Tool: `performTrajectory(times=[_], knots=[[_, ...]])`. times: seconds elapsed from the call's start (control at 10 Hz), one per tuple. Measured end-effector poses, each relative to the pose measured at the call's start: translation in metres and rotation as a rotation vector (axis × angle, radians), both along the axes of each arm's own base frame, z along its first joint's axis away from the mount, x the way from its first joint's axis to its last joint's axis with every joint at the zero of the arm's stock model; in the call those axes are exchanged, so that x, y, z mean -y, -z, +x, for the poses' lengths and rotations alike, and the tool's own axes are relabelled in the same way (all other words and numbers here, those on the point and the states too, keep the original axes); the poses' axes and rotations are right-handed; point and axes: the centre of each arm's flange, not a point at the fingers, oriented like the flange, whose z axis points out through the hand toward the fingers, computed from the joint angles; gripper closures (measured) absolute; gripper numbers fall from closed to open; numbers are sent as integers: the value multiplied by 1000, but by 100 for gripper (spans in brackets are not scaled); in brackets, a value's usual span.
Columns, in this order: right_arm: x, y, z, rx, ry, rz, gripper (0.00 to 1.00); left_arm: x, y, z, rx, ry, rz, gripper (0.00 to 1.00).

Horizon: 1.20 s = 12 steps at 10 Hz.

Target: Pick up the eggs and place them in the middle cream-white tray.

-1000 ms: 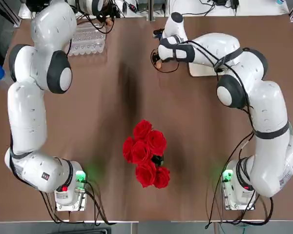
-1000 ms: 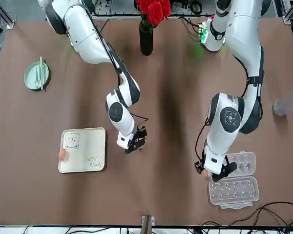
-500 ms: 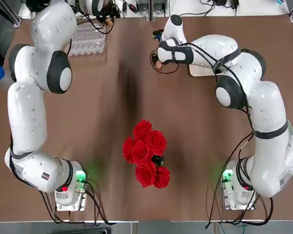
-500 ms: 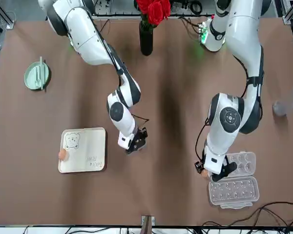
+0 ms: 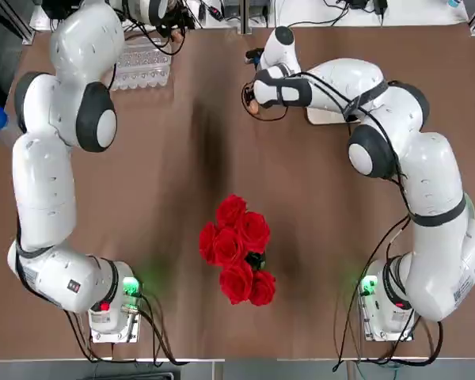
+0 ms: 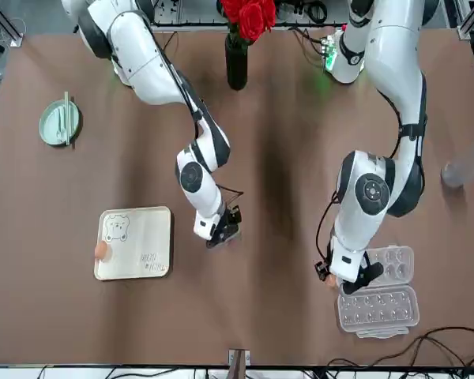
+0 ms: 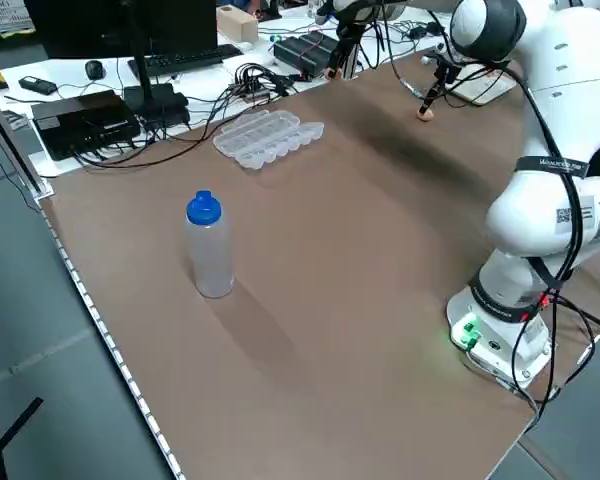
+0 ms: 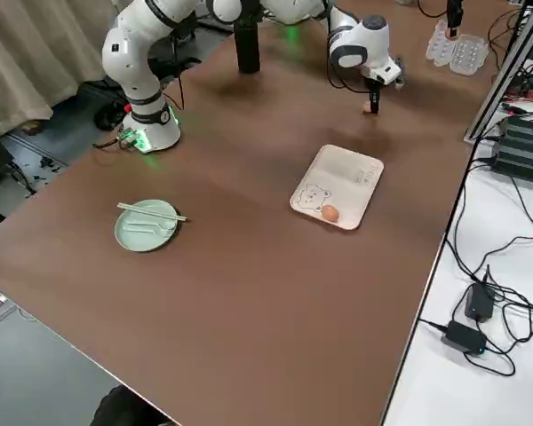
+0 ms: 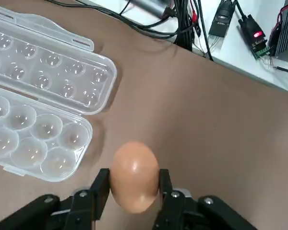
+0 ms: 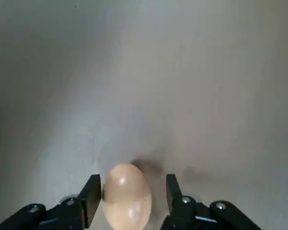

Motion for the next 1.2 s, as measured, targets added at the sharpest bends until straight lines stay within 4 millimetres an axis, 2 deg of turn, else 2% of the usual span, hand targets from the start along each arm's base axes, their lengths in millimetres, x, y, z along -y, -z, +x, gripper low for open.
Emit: performTrajectory(times=[0.8, 1.2], knots=[[10, 17, 5, 54, 5, -13, 41, 0, 0, 0, 0, -17, -5, 54], [10, 19, 4, 57, 1, -18, 48, 0, 0, 0, 0, -19, -5, 54]])
